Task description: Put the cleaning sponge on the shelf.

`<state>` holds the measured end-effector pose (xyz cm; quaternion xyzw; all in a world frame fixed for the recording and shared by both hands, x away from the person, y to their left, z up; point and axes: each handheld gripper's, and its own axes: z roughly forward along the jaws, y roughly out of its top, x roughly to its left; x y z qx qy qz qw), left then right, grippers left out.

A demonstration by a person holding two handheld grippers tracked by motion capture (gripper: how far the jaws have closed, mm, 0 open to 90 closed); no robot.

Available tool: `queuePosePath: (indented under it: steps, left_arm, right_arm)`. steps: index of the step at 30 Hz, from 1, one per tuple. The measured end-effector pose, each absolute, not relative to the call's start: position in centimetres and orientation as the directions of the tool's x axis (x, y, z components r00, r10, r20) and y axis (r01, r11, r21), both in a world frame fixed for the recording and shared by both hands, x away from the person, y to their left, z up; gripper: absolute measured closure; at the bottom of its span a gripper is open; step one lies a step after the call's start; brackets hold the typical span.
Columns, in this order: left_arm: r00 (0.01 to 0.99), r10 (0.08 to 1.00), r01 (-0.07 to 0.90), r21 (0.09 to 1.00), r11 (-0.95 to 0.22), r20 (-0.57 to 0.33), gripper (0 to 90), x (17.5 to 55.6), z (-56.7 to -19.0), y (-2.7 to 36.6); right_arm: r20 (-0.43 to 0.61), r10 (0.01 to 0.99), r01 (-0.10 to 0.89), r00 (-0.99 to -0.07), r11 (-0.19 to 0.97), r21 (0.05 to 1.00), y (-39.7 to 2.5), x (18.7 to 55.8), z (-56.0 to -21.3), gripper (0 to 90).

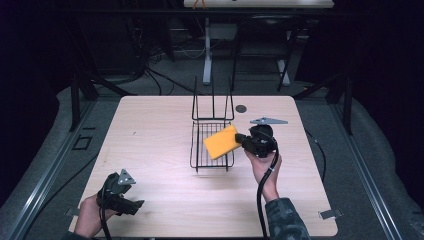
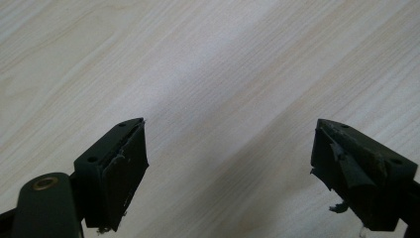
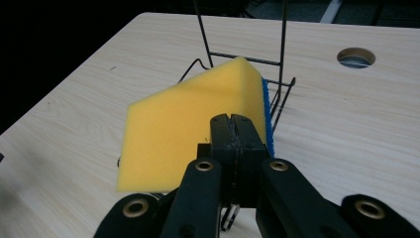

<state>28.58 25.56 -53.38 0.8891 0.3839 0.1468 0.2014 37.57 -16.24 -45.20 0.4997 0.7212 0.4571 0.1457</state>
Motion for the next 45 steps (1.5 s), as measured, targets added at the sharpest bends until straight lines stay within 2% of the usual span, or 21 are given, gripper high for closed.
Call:
queuePosePath:
  steps: [11,21,34,38,45]
  left_arm:
    - [0.661,0.743,0.623,0.473,-0.623,0.107,14.2,28.6,-53.4,25.5]
    - [0.666,0.738,0.622,0.463,-0.631,0.11,14.2,28.6,-53.4,25.5]
    - [0.669,0.735,0.622,0.462,-0.633,0.106,14.3,28.5,-53.4,25.5]
    - [0.673,0.731,0.619,0.459,-0.638,0.109,14.3,28.6,-53.5,25.5]
    - [0.673,0.732,0.619,0.457,-0.638,0.109,14.3,28.6,-53.5,25.5]
  right_arm:
    - [0.273,0.846,0.616,-0.457,0.08,0.783,-14.9,38.6,-46.5,89.9]
    - [0.32,0.86,0.658,-0.397,0.024,0.752,-13.8,39.7,-48.7,89.6]
    - [0.322,0.873,0.68,-0.367,0.016,0.733,-12.8,40.1,-50.7,86.2]
    - [0.31,0.873,0.704,-0.377,0.053,0.708,-12.9,40.0,-50.9,79.7]
    - [0.299,0.871,0.726,-0.389,0.09,0.682,-13.1,39.5,-51.8,80.3]
